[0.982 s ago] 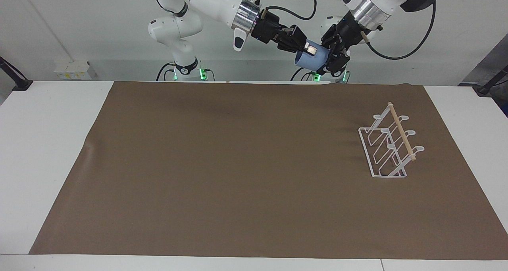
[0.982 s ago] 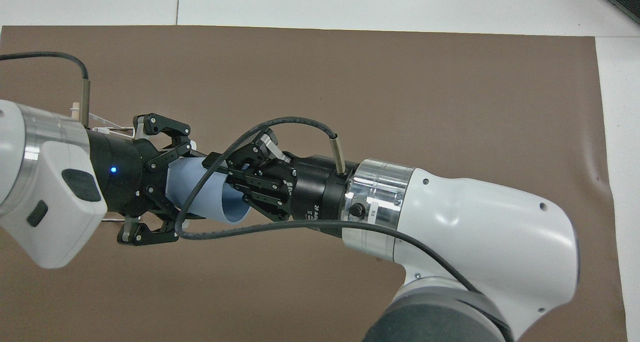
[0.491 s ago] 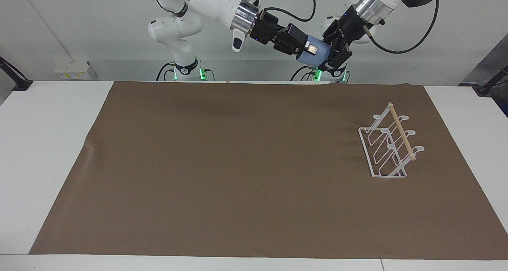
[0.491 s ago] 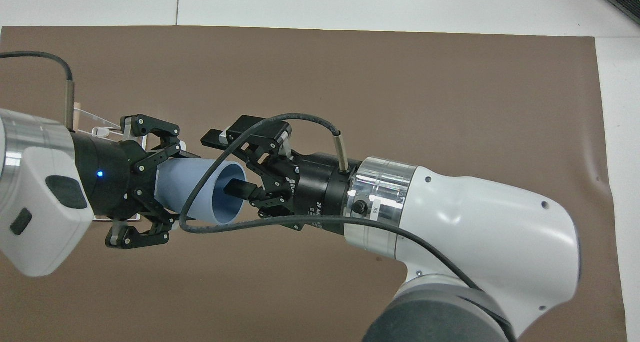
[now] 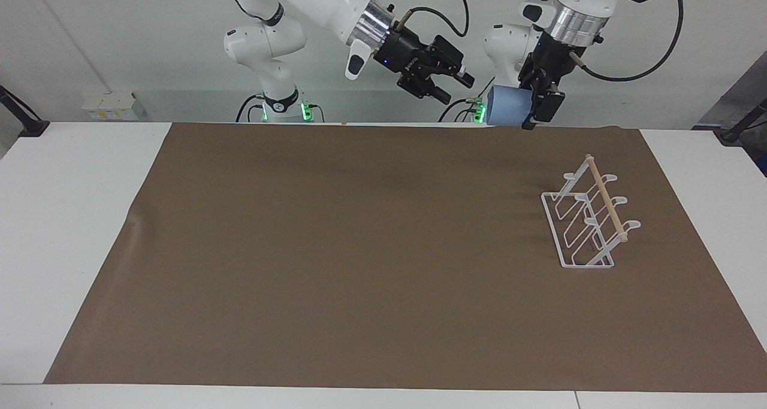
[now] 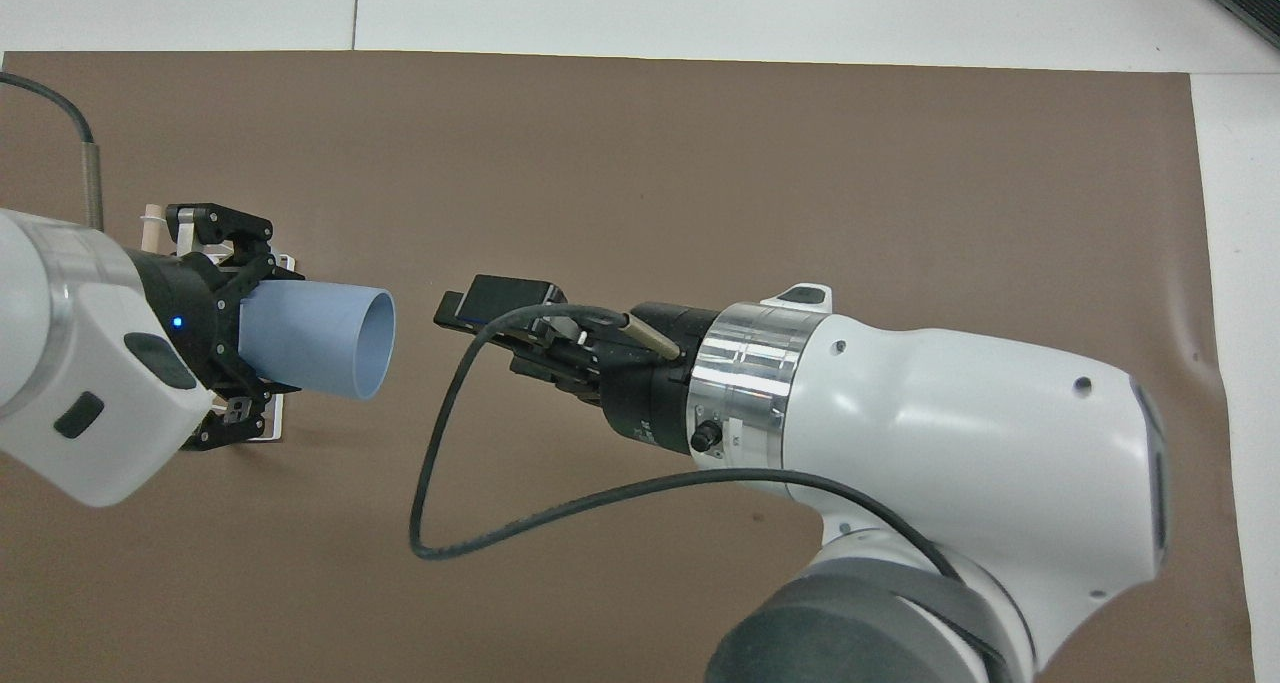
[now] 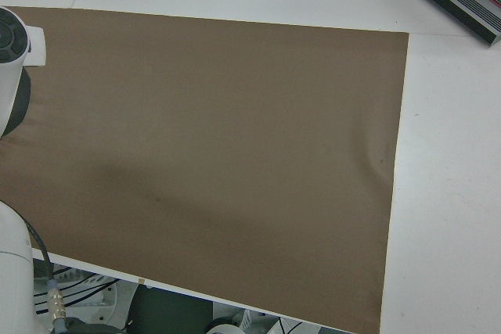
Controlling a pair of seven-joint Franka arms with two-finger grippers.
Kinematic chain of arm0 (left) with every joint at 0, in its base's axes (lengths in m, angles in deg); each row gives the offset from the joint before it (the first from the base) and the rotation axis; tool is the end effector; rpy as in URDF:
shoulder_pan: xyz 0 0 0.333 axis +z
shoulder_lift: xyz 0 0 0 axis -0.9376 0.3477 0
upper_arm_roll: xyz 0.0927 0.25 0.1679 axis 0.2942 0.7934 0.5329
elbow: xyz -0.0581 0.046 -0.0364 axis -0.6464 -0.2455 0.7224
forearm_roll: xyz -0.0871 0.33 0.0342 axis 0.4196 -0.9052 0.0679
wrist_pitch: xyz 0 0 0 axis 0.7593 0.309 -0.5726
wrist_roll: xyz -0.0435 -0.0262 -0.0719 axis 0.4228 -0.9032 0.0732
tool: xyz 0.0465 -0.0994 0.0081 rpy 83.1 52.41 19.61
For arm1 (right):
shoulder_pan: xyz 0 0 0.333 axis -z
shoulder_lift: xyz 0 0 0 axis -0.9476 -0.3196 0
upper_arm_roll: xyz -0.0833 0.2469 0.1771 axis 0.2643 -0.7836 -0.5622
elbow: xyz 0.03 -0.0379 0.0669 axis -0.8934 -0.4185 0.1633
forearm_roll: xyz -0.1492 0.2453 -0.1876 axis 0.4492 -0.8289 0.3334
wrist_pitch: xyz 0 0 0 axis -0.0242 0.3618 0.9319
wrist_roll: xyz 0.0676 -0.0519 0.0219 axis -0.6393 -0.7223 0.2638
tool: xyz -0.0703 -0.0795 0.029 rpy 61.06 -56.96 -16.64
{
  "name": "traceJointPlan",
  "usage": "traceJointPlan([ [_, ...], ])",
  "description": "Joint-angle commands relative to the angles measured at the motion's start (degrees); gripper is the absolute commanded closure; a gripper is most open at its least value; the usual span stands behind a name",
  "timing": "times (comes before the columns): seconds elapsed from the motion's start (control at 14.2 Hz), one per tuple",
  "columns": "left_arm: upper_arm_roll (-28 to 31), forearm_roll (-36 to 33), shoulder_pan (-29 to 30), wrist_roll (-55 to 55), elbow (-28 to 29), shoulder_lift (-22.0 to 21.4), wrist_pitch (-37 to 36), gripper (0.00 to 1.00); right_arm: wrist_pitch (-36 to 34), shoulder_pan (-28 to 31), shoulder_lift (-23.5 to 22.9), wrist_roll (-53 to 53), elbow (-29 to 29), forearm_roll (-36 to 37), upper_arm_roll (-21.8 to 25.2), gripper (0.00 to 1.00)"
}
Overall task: Hang cup on cup holder
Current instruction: 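Open the right gripper and pull it back from the cup, then carry the cup to the rack with the left gripper while the right gripper retracts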
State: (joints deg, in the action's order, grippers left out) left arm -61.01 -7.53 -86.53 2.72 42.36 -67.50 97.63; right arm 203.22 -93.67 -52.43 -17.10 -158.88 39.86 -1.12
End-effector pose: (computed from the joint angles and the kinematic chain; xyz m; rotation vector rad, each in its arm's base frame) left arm 0.4340 -0.1608 0.6519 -2.1199 2.2820 -0.2492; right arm 0.4391 0.3202 0.6347 -2.1727 0.3678 -0.1289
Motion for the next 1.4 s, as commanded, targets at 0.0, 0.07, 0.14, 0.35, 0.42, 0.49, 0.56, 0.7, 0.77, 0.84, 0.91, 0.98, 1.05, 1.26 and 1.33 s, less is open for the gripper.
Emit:
traceJointPlan([
  [0.0,-0.2,-7.1,0.4,-3.3,6.1,-3.0,4.1,1.0,-7.2,4.6,0.1,-12.7,0.4,10.1,-0.2,0.23],
  [0.07,-0.2,-11.2,0.4,-4.2,6.5,-2.7,4.8,1.0,-9.3,6.3,0.1,-16.5,0.5,12.8,-0.2,0.23],
  [0.14,-0.2,-14.8,0.6,-5.0,7.1,-2.3,5.1,1.0,-11.7,7.7,-0.1,-19.2,1.1,15.9,-0.1,0.23],
  [0.35,-0.2,-21.7,1.3,-10.7,12.1,-3.3,6.1,1.0,-22.0,11.1,-2.1,-21.1,7.6,29.5,-0.2,0.23],
  [0.42,-0.2,-23.7,1.4,-13.1,14.8,-4.7,7.8,1.0,-25.9,11.6,-2.9,-21.0,10.1,33.6,-0.2,0.25],
  [0.49,-0.3,-27.3,1.1,-13.5,16.2,-5.2,9.3,1.0,-28.8,11.8,-3.2,-21.0,11.6,36.7,-0.1,0.25],
  [0.56,-0.5,-30.3,0.6,-14.1,16.2,-4.9,9.2,1.0,-30.6,12.3,-3.3,-20.7,11.9,39.4,0.0,0.25],
  [0.7,-0.5,-31.7,2.2,-15.6,17.3,-2.4,10.8,1.0,-33.4,12.9,-3.3,-18.9,11.8,44.7,0.2,0.25],
  [0.77,-0.5,-34.1,2.5,-15.8,17.3,-1.2,11.8,1.0,-34.6,13.6,-3.3,-16.5,11.8,46.9,0.2,0.25],
  [0.84,-0.5,-37.5,2.1,-17.2,17.3,-0.6,12.5,1.0,-35.6,14.2,-3.2,-14.6,11.2,48.3,0.2,0.25],
  [0.91,-0.5,-40.0,2.0,-19.1,17.3,0.5,13.0,1.0,-36.7,15.1,-2.9,-13.9,10.9,49.0,0.2,0.25],
  [0.98,-0.5,-42.7,1.9,-19.4,17.4,1.5,13.1,1.0,-38.7,15.5,-2.8,-13.3,10.9,50.1,0.2,0.25],
  [1.05,-0.5,-46.2,1.7,-19.9,17.8,2.8,13.3,1.0,-40.2,16.0,-2.4,-12.9,10.5,51.6,0.2,0.25],
  [1.26,-0.5,-53.3,1.6,-21.5,17.4,6.0,15.1,1.0,-42.9,17.6,-0.7,-12.2,7.5,52.5,0.1,0.24],
  [1.33,-0.5,-53.4,2.0,-21.7,17.4,6.8,16.7,1.0,-43.0,18.3,0.1,-12.5,5.7,52.5,-0.1,0.23],
])
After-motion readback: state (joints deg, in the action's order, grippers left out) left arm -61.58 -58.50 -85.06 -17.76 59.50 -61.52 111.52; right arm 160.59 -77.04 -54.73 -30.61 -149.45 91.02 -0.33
